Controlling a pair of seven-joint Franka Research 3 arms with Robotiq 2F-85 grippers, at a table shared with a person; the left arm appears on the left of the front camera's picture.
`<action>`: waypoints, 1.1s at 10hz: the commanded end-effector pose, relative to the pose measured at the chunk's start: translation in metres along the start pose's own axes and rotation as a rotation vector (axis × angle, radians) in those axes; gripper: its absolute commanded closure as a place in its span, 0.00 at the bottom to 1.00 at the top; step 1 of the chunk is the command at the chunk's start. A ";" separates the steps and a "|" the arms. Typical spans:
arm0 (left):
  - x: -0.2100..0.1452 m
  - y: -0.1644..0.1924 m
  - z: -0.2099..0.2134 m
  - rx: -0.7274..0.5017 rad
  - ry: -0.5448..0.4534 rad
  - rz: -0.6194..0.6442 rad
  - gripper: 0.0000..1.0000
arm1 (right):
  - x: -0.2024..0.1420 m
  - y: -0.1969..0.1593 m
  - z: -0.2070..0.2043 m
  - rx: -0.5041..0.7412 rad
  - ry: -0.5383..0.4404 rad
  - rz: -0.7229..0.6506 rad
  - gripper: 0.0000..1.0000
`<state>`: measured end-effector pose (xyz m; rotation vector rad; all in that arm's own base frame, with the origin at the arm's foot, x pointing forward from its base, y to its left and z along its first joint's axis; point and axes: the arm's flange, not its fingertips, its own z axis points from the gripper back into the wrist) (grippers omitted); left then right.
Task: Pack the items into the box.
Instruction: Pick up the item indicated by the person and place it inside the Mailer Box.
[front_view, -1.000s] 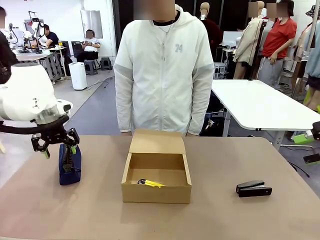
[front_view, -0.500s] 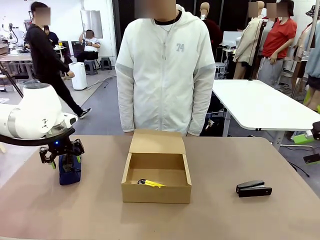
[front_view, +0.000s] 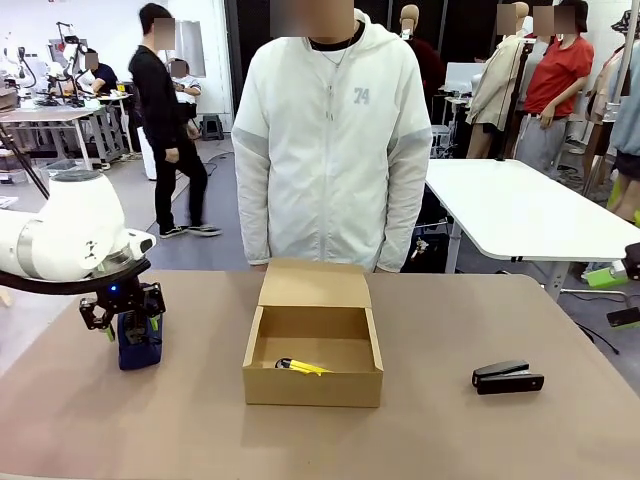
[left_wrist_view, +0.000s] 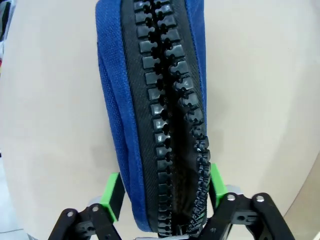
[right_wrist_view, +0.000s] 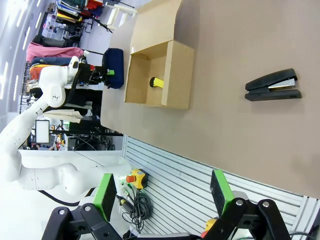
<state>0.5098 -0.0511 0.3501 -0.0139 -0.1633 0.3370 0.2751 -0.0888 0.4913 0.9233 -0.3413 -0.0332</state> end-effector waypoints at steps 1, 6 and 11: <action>-0.004 -0.001 0.003 0.019 -0.033 0.004 1.00 | -0.002 -0.002 0.001 -0.005 0.004 0.019 0.00; -0.005 -0.001 0.003 0.029 -0.056 -0.013 1.00 | -0.002 -0.002 0.001 -0.005 0.004 0.019 0.00; -0.009 0.009 0.024 -0.020 -0.015 -0.132 1.00 | -0.002 -0.002 0.001 -0.005 0.004 0.019 0.00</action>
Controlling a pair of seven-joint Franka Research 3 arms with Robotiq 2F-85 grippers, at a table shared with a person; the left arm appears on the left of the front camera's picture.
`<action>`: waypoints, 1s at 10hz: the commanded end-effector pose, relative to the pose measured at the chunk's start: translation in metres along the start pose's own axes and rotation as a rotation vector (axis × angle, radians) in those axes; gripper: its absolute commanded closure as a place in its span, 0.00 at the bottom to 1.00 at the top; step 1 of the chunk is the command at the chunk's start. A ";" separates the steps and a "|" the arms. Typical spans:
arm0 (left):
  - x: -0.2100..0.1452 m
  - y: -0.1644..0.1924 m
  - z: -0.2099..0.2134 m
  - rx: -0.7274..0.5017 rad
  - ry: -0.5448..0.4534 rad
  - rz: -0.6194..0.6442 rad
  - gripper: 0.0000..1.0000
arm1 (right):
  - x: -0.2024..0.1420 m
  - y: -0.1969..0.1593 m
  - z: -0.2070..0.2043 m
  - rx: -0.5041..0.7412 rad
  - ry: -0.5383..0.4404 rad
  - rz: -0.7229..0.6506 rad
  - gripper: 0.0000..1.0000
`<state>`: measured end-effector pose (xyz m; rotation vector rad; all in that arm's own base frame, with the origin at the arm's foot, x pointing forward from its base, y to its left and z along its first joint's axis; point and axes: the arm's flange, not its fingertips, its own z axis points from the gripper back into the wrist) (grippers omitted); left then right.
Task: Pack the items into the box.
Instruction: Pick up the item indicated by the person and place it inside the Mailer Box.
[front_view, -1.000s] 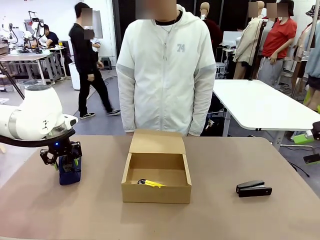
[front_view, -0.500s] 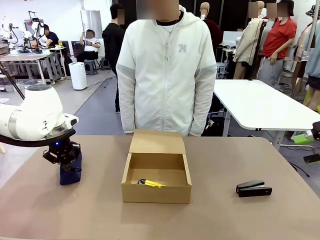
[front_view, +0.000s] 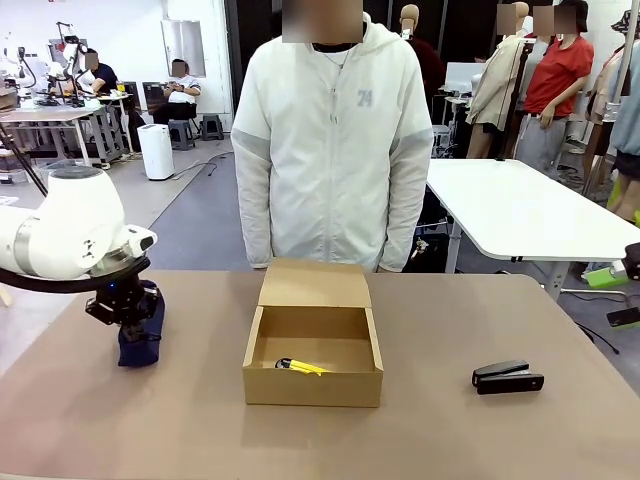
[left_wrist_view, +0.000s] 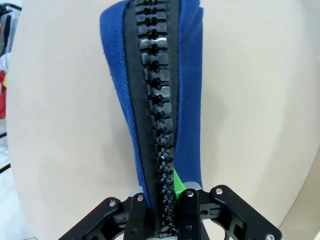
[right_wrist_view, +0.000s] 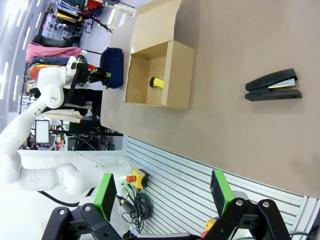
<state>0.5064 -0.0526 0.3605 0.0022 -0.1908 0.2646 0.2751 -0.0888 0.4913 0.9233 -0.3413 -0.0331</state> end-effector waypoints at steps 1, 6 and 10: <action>-0.013 0.017 0.032 -0.019 -0.001 -0.076 1.00 | -0.002 -0.002 0.001 -0.005 0.004 0.019 0.00; -0.080 0.099 0.151 -0.229 -0.019 -0.564 1.00 | -0.002 -0.002 0.001 -0.005 0.004 0.019 0.00; -0.082 0.097 0.159 -0.222 -0.038 -0.531 1.00 | -0.002 -0.002 0.001 -0.005 0.004 0.019 0.00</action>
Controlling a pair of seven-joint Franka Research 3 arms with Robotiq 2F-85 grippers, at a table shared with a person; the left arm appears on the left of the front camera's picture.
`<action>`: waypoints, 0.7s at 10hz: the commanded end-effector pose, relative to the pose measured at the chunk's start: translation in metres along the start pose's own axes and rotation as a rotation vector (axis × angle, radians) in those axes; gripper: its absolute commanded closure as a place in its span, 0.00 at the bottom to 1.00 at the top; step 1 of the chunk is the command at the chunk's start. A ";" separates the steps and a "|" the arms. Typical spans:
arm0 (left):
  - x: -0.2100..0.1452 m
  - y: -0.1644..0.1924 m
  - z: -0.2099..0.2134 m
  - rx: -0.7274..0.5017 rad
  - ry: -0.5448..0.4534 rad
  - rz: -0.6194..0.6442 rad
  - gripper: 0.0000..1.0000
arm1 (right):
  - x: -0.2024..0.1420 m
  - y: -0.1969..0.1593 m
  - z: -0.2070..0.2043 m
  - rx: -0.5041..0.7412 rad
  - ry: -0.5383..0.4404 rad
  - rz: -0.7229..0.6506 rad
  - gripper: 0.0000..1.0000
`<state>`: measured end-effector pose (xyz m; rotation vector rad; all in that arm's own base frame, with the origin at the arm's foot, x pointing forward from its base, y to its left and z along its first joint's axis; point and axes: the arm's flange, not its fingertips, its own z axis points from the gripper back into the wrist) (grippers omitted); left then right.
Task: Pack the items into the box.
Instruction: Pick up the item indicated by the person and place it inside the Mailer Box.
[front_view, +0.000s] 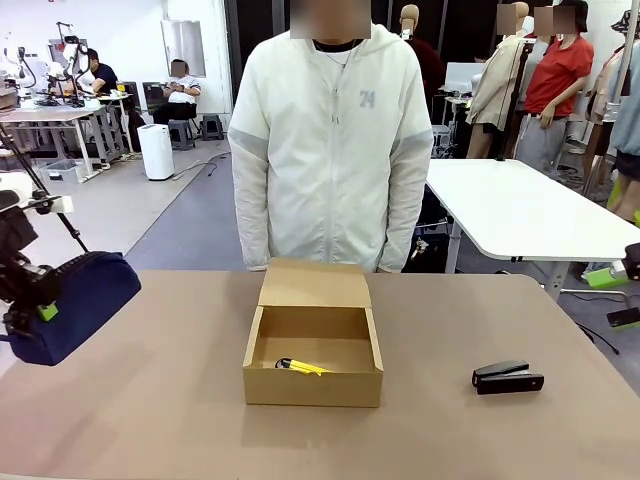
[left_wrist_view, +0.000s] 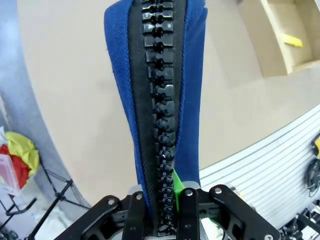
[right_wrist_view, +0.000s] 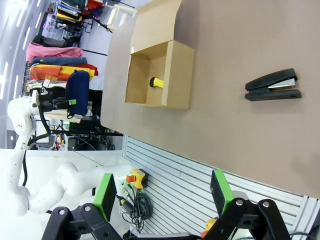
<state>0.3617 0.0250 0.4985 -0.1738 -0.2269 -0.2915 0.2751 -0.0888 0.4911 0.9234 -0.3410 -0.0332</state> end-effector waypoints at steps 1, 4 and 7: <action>0.014 -0.006 -0.004 0.017 -0.020 0.001 1.00 | -0.002 -0.001 0.001 -0.005 0.004 0.019 0.00; 0.014 -0.023 0.002 -0.060 -0.070 -0.047 1.00 | -0.002 -0.001 0.001 -0.005 0.004 0.019 0.00; 0.082 -0.148 0.026 -0.039 -0.143 -0.461 1.00 | -0.002 -0.001 0.001 -0.005 0.004 0.019 0.00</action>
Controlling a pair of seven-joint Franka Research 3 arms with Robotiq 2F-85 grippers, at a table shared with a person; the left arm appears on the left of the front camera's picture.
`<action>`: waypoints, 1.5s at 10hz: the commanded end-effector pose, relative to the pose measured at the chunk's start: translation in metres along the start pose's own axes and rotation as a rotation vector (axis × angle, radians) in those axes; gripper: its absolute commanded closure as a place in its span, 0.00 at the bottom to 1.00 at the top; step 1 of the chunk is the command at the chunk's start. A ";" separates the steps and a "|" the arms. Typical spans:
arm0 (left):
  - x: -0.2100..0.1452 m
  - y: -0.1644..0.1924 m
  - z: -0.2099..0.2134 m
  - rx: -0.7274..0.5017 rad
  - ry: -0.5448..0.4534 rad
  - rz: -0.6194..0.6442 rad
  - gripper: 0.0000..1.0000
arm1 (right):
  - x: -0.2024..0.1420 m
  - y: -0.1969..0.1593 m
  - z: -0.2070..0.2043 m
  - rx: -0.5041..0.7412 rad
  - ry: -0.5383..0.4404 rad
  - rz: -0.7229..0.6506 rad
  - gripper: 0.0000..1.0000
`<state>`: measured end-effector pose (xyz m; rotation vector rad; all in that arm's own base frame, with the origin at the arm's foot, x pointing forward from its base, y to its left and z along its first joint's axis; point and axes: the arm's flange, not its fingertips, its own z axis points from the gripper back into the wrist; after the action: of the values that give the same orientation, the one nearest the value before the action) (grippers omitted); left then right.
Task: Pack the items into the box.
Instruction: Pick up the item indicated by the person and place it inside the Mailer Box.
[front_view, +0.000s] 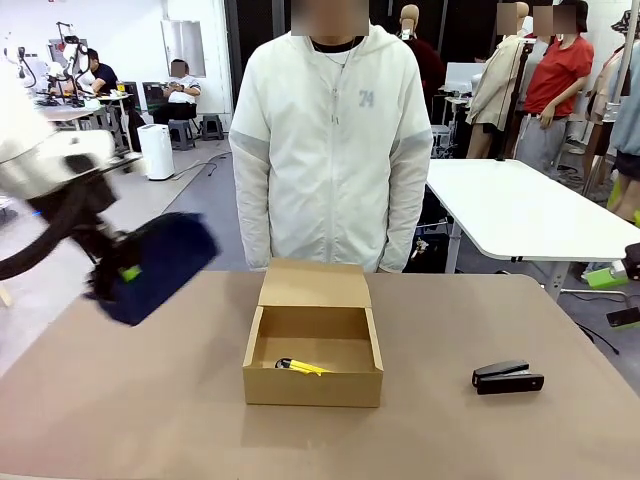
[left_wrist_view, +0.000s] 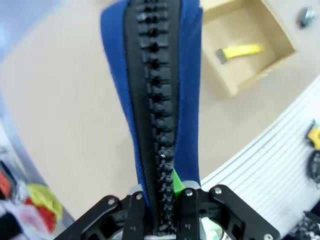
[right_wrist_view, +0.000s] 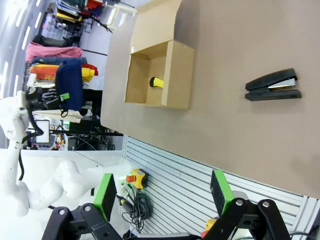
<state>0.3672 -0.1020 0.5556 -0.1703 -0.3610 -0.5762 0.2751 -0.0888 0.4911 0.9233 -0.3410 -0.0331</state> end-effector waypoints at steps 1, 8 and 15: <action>0.059 -0.037 -0.012 -0.045 -0.040 -0.321 1.00 | -0.002 -0.001 0.001 -0.005 0.004 0.019 0.00; 0.149 -0.139 -0.091 -0.002 0.183 -0.692 1.00 | -0.002 -0.001 0.001 -0.005 0.004 0.019 0.00; 0.168 -0.136 -0.173 -0.042 0.098 -0.855 1.00 | -0.002 -0.001 0.001 -0.005 0.004 0.019 0.00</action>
<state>0.4580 -0.3311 0.4768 -0.0251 -0.3153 -1.4068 0.2750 -0.0889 0.4912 0.9234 -0.3416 -0.0331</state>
